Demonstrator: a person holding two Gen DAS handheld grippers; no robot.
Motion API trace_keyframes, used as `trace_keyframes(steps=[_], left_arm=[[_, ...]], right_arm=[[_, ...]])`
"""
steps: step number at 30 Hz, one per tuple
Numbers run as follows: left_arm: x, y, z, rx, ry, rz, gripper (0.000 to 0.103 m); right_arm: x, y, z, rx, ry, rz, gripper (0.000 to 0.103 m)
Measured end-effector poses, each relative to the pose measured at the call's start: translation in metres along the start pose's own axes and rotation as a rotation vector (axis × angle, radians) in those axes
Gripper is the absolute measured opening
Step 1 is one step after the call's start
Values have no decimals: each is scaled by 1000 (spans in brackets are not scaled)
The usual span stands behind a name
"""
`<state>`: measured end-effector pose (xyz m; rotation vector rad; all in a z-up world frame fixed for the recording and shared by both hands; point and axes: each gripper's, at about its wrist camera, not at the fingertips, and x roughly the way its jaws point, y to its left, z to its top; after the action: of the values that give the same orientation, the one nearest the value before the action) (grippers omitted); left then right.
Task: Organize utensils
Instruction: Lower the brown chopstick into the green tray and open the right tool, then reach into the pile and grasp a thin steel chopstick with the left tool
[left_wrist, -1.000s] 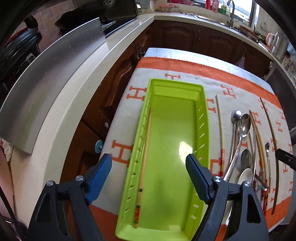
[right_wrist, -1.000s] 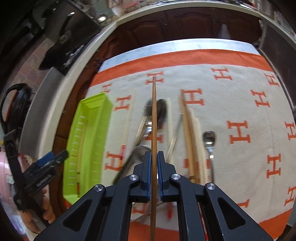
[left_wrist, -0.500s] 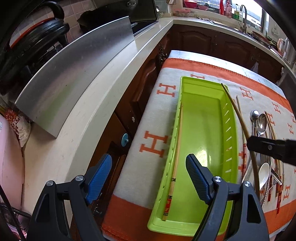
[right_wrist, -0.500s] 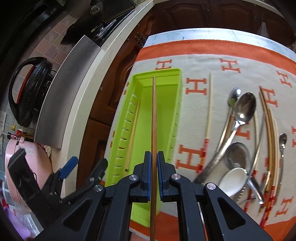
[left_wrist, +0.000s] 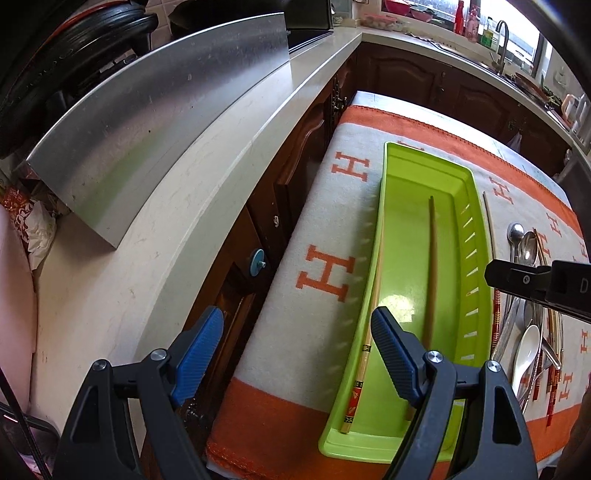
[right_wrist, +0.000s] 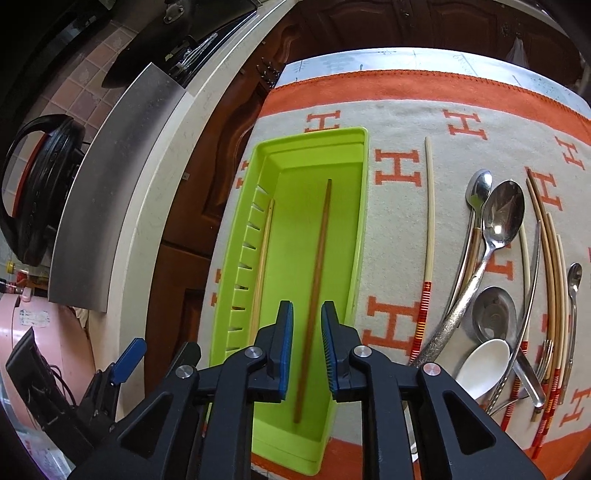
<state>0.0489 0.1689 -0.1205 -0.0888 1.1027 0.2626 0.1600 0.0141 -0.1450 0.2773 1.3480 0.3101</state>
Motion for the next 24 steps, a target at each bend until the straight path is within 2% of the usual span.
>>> trace_keyframes(steps=[9,19,24], left_arm=[[2,-13,-3,3,24,-38,81],[-7,-28,-6,8,23,-65,82],[-21,-47,-7,30,-15,-117,83]], right_arm=[[-21,-6,-17,-67,-58,-33,33],[-75,-49,-41,-131,-233,-113,33],[-106,-84,-51,-140,-290,-157,33]])
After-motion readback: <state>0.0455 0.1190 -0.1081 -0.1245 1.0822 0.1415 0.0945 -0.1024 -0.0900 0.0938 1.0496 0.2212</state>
